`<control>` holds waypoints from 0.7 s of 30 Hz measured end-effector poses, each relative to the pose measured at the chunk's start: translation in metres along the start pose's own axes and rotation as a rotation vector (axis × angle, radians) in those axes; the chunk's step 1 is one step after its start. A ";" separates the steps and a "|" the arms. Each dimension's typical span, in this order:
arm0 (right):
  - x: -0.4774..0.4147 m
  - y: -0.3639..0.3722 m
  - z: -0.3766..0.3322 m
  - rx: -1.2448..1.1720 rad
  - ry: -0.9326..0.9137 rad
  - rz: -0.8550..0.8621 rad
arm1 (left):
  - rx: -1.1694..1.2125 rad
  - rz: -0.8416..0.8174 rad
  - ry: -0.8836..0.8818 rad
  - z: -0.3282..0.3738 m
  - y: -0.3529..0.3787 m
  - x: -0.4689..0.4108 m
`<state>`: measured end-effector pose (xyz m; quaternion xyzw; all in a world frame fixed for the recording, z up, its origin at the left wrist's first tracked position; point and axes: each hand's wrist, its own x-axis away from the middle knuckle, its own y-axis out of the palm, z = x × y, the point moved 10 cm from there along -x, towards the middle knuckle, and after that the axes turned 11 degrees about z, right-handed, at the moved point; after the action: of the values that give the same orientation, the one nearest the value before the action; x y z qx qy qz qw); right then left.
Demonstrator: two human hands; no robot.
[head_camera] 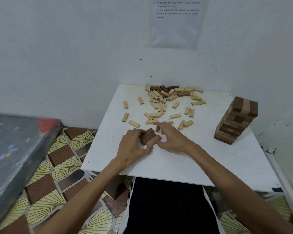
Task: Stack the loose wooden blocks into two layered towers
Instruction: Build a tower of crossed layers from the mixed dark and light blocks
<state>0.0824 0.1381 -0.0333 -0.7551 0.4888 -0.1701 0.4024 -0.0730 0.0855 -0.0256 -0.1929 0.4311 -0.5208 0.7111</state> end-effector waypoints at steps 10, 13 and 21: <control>0.000 0.002 0.002 0.047 0.022 -0.133 | 0.048 -0.488 0.152 0.000 0.019 -0.028; -0.003 0.002 0.001 0.044 0.037 -0.154 | -0.072 -0.485 0.098 -0.003 0.022 -0.029; -0.008 0.004 0.002 0.068 0.066 -0.209 | -0.137 -0.592 0.051 0.000 0.031 -0.033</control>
<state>0.0775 0.1450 -0.0367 -0.7818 0.4145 -0.2524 0.3916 -0.0580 0.1271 -0.0344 -0.3444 0.4081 -0.6798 0.5028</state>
